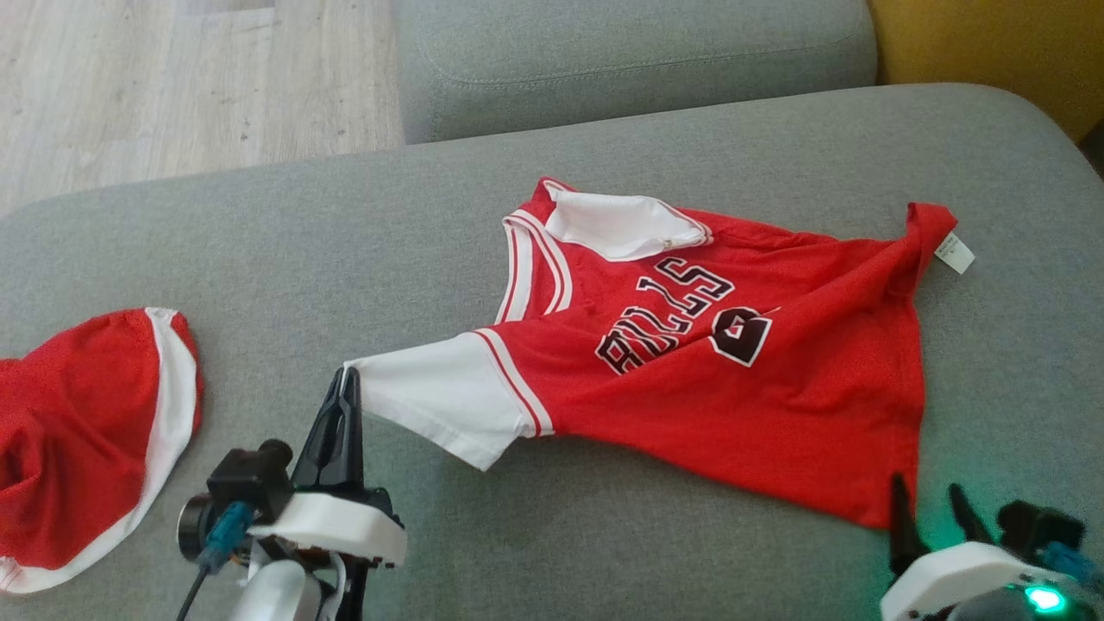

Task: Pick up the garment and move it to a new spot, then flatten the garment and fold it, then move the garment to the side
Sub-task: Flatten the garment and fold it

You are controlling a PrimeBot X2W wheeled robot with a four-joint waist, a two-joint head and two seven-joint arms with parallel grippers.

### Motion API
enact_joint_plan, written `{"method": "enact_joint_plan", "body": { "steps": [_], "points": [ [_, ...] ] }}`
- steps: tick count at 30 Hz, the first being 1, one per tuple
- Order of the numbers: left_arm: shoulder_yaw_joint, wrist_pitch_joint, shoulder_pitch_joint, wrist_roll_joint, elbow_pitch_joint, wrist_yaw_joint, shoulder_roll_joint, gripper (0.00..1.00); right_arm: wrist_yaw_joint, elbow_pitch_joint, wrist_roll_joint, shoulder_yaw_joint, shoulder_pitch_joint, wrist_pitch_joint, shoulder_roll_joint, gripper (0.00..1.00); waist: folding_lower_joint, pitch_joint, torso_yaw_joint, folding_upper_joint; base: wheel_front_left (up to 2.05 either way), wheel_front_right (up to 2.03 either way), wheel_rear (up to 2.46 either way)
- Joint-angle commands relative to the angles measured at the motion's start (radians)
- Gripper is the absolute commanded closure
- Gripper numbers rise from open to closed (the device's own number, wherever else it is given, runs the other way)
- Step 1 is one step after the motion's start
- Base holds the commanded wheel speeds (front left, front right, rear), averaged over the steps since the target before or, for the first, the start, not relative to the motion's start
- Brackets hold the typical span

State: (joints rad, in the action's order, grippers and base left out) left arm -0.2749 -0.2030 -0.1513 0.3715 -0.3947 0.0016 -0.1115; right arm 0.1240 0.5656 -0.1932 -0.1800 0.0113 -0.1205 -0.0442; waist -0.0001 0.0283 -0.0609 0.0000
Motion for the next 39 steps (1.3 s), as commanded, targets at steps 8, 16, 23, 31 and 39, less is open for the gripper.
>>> {"method": "enact_joint_plan", "body": {
  "steps": [8,16,23,31,39],
  "points": [
    [0.023,0.009,-0.020,0.006,0.077,0.021,-0.018,1.00,0.007,0.017,-0.088,0.117,0.012,0.089,-0.006,0.00,0.0001,0.013,0.010,0.0000,0.00,0.00,0.00],
    [0.018,0.011,-0.024,0.007,0.082,0.025,-0.024,1.00,0.007,0.029,-0.119,0.150,0.010,0.139,-0.006,0.14,0.0001,0.009,0.013,0.0000,0.00,0.00,0.00],
    [0.034,0.000,-0.026,0.026,0.099,0.033,-0.025,1.00,0.007,-0.048,-0.149,0.194,0.035,0.092,-0.006,1.00,0.0001,0.007,0.009,0.0000,0.00,0.00,0.00],
    [0.093,-0.030,-0.074,0.102,0.216,0.005,-0.015,1.00,0.007,-0.298,-0.115,0.219,0.126,0.050,-0.006,1.00,0.0001,-0.008,-0.002,0.0000,0.00,0.00,0.00],
    [0.173,-0.027,-0.175,0.197,0.432,0.003,-0.004,1.00,0.007,-0.540,-0.076,0.224,0.258,0.130,-0.050,1.00,0.0001,-0.039,-0.001,0.0000,0.00,0.00,0.00]
  ]
}}
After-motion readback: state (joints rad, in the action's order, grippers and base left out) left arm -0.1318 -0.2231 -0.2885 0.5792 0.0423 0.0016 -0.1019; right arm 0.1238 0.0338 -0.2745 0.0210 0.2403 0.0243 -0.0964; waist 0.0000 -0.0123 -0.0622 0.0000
